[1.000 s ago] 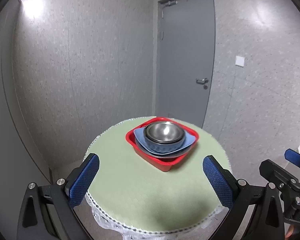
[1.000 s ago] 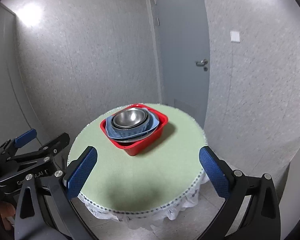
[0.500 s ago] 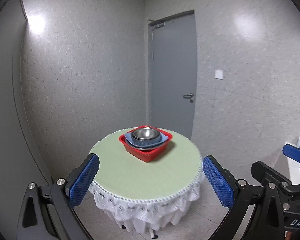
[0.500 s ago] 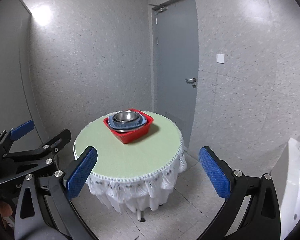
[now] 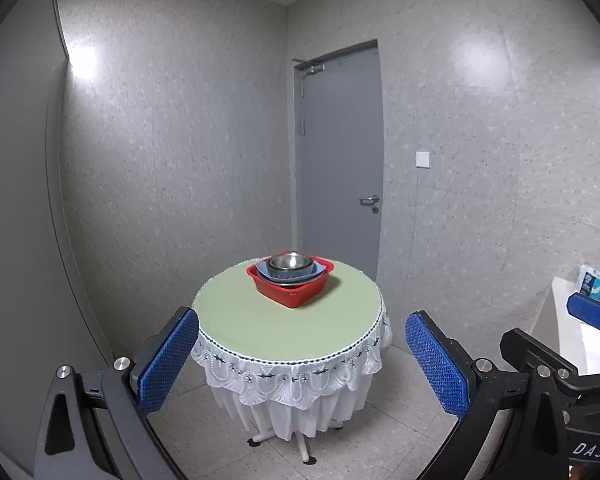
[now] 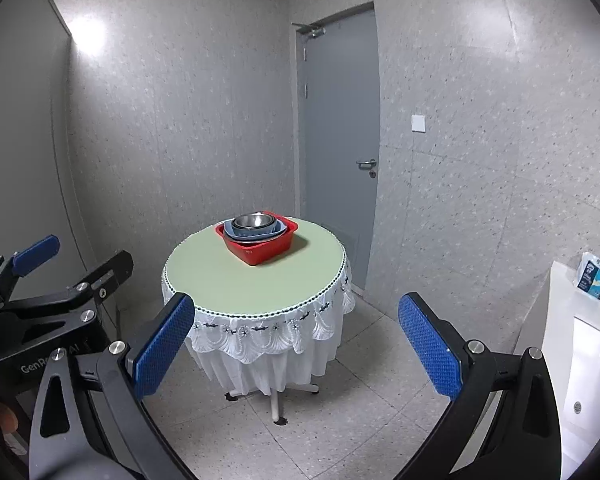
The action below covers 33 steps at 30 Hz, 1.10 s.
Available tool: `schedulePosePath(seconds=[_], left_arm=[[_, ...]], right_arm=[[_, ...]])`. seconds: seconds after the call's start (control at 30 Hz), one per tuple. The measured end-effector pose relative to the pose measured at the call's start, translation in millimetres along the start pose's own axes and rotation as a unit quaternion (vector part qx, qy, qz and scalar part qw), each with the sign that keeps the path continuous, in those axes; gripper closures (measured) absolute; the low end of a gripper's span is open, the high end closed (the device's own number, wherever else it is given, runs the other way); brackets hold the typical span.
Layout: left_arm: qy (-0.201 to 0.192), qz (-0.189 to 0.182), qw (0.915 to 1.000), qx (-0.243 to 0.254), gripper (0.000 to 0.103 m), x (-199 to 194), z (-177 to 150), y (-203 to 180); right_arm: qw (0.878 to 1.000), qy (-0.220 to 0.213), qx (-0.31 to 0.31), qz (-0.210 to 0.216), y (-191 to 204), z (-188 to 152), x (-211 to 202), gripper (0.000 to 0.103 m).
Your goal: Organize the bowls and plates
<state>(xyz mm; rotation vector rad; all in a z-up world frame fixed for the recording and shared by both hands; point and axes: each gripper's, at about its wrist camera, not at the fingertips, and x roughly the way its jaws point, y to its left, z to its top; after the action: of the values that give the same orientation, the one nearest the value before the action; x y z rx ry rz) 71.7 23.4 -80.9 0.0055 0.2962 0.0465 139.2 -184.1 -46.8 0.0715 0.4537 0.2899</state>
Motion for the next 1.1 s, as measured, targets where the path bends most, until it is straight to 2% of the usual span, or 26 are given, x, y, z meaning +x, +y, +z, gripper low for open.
schedulePosePath(seconds=[0.3,0.63,1.1], left_arm=[[-0.011,-0.014,0.9998,0.007,0.001,-47,-2,15],[-0.022,-0.026,0.9994,0.006,0.001,-72,-4,23],[-0.02,-0.022,0.9995,0.013,0.001,-72,1,3]], right_arm=[[1.0,-0.013,0.013,-0.015,13,-4,-43,0.0],[0.999,-0.023,0.01,-0.03,14,-6,-68,0.0],[0.999,-0.021,0.012,-0.027,-12,-8,-75,0.0]])
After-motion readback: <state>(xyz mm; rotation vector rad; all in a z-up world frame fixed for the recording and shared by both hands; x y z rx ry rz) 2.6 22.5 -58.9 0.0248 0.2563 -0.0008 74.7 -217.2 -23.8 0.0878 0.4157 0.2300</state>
